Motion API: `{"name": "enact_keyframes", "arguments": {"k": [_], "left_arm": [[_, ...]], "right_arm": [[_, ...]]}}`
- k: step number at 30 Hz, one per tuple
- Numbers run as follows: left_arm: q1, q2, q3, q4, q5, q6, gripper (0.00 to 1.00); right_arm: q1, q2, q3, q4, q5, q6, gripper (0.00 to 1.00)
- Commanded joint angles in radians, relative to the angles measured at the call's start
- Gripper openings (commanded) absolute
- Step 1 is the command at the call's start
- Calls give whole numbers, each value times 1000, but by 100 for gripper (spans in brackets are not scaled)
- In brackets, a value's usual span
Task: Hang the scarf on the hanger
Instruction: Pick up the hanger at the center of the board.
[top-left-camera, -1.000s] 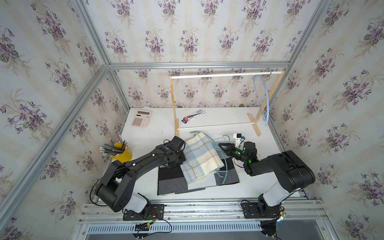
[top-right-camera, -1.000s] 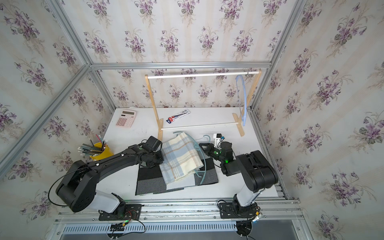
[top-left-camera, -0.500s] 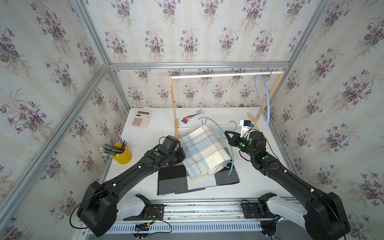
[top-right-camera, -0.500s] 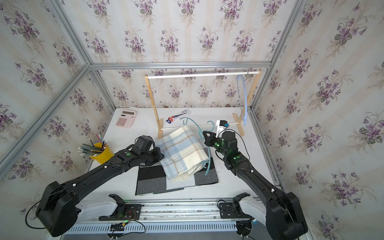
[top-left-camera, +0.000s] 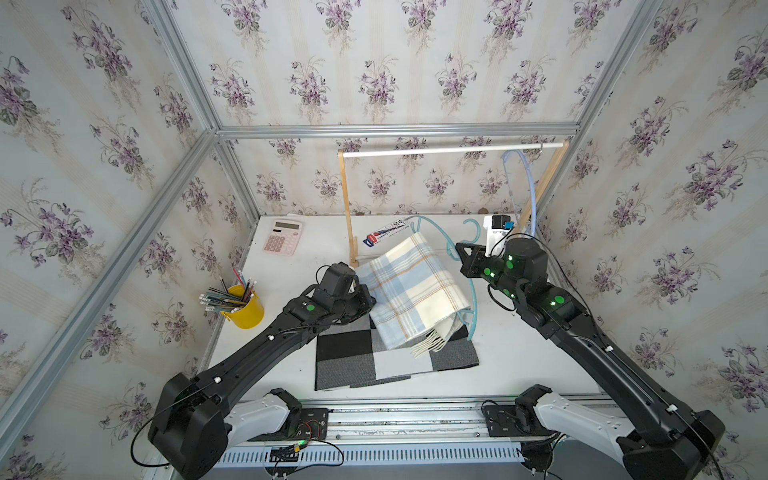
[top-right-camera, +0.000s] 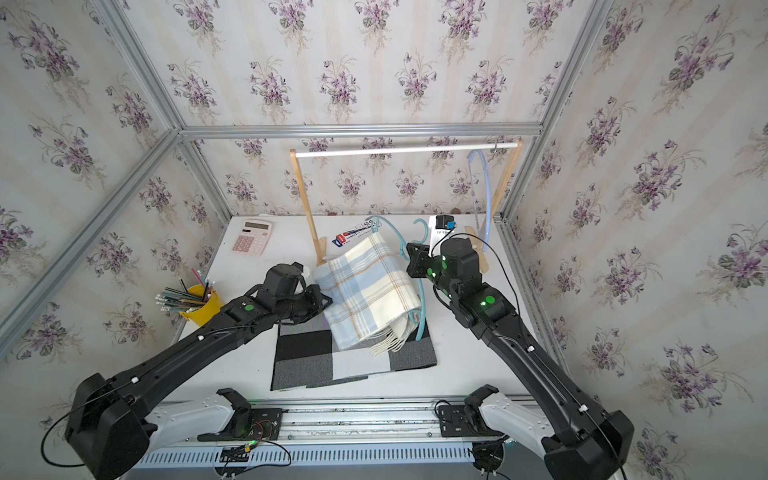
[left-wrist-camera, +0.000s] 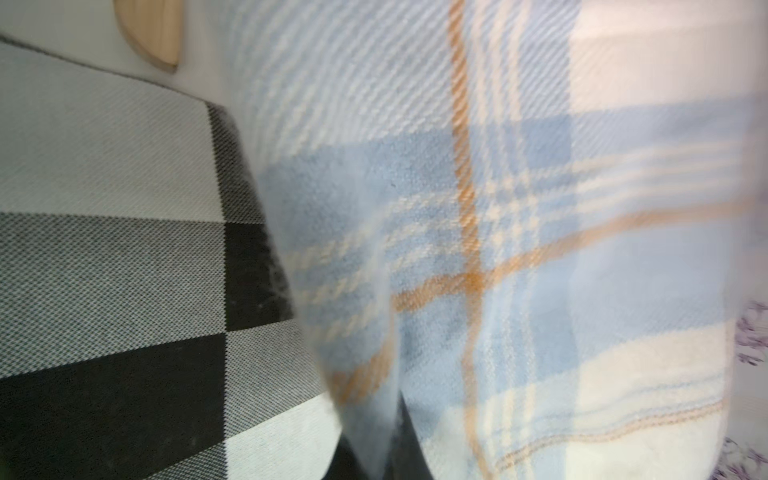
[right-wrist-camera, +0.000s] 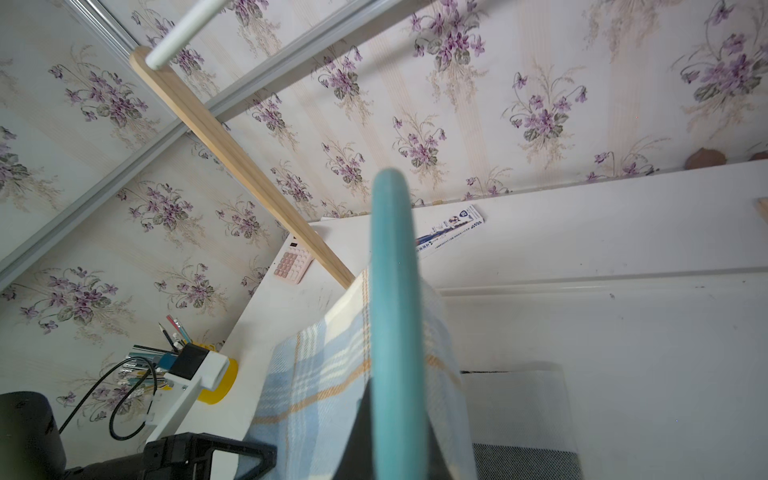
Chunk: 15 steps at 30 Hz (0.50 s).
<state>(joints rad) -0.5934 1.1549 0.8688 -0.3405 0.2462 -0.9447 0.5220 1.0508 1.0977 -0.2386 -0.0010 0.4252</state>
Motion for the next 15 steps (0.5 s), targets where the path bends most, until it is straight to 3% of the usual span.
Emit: {"name": "enact_keyframes", "arguments": {"k": [1, 7, 15], "left_arm": [[1, -39, 62, 59, 35, -10, 0], [1, -63, 206, 8, 47, 7, 0], [-2, -47, 265, 44, 95, -41, 0]], "right_arm": [[1, 5, 45, -83, 14, -17, 0], [1, -4, 44, -70, -6, 6, 0], [1, 18, 32, -23, -65, 73, 0]]}}
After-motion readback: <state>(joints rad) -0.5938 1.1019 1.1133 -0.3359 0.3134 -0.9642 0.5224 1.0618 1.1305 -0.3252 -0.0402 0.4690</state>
